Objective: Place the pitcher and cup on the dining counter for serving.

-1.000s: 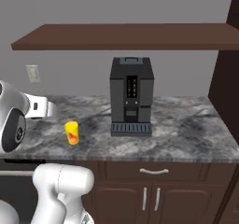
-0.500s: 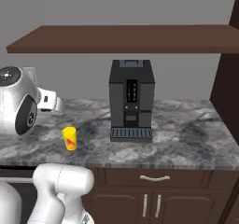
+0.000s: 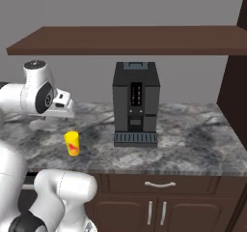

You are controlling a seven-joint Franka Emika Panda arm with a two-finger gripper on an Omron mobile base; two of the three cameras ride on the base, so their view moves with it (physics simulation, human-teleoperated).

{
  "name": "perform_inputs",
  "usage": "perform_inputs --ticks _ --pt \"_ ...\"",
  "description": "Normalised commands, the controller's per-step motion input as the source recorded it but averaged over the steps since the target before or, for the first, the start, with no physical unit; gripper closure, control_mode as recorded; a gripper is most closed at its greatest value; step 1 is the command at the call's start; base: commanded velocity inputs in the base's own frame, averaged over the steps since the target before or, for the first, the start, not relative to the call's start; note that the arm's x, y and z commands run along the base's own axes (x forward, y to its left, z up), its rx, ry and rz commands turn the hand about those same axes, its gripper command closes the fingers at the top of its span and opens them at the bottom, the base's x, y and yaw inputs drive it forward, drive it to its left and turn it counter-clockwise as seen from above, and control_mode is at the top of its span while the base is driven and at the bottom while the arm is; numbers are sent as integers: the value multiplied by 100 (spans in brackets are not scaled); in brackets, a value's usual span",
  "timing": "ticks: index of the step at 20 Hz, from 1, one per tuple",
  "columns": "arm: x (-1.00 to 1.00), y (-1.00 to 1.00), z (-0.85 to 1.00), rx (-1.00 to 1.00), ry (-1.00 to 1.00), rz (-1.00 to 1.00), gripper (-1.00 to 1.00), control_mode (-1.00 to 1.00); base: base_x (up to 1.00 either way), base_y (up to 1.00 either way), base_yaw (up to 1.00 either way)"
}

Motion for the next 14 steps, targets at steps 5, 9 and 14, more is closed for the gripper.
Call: perform_inputs --ticks 5,9,14 --pt "34 14 -94 -3 1 -3 -100 -100 0 0 0" --pt "2 0 -28 14 0 0 -100 -100 0 0 0" --pt "17 1 -59 0 0 0 -100 -100 0 0 0"
